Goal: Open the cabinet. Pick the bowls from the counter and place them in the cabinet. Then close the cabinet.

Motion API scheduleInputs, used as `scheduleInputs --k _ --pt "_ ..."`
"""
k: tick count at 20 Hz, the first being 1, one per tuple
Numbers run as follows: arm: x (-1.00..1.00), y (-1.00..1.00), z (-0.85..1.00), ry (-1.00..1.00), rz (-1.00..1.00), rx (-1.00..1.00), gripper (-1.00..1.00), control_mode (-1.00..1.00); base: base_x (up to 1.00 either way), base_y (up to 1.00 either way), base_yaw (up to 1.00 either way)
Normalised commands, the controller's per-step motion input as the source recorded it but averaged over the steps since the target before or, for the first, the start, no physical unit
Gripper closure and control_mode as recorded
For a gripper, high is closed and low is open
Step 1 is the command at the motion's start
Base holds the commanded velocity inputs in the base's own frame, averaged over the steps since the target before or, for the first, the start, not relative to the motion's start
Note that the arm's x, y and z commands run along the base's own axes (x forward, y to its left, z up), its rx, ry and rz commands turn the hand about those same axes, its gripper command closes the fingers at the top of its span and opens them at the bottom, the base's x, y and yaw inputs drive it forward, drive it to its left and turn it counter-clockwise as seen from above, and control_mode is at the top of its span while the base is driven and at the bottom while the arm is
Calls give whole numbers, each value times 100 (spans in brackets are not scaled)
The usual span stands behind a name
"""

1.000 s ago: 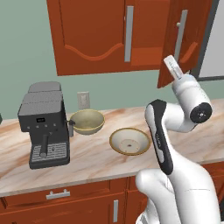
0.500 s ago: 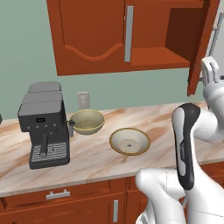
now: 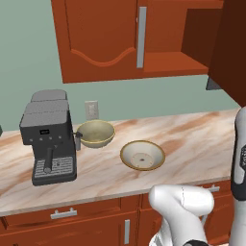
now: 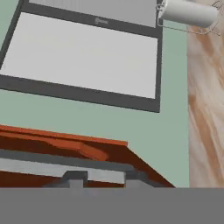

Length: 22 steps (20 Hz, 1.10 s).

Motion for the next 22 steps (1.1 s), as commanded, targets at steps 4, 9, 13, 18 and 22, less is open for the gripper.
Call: scheduleInputs --k 4,9,13,18,22 --pt "-90 -25 -1 6 0 4 -100 -100 0 0 0" --pt "-100 0 42 8 -1 0 -100 -100 0 0 0" --pt "-99 49 24 6 -1 -14 -100 -100 0 0 0" --pt "-51 100 -3 7 0 -35 -100 -100 0 0 0" --pt "-5 100 -1 0 -7 -50 -100 -100 0 0 0"
